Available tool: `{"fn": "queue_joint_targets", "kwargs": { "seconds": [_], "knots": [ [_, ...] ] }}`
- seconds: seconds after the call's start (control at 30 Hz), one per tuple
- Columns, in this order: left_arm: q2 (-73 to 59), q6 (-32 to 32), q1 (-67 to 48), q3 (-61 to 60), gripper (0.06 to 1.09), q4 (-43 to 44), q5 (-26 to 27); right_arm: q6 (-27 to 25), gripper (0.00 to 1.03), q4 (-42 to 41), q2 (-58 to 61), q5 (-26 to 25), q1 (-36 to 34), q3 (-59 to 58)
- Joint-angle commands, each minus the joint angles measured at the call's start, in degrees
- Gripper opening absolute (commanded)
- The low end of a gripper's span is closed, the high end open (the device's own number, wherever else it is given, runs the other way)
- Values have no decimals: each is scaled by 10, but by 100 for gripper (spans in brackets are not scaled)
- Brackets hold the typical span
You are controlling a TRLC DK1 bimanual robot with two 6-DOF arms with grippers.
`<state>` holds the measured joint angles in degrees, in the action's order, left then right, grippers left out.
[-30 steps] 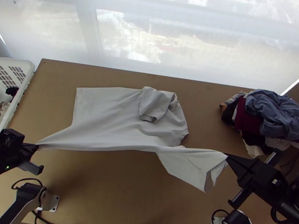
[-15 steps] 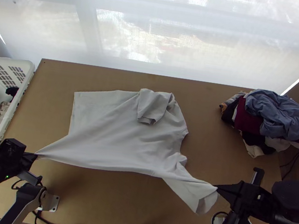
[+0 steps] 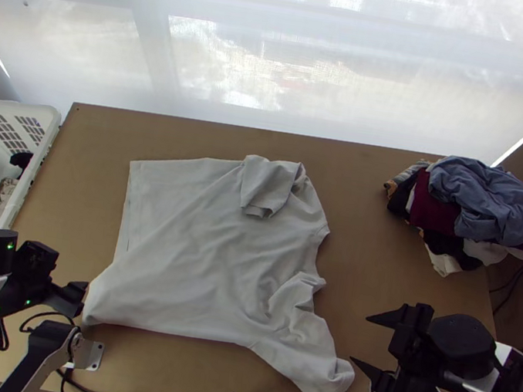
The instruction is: Fold the t-shirt
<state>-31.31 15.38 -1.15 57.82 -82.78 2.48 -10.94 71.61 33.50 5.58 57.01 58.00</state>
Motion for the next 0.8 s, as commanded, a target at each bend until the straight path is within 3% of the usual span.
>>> {"fn": "queue_joint_targets", "kwargs": {
  "seconds": [0.0,0.17,0.4,0.53,0.77],
  "knots": [
    [-96,18,77,-4,102,133,0,-57,95,-141,31,-45,-81,-44],
    [-255,-47,106,33,102,261,2,-62,96,-288,87,-45,-142,-59],
    [-468,-155,62,96,102,333,1,-57,95,-433,219,-44,-200,-12],
    [-558,-176,36,124,94,370,1,-50,96,-467,300,-43,-224,42],
    [-655,-185,26,147,94,416,0,-50,96,-468,355,-37,-209,90]
  ]
}}
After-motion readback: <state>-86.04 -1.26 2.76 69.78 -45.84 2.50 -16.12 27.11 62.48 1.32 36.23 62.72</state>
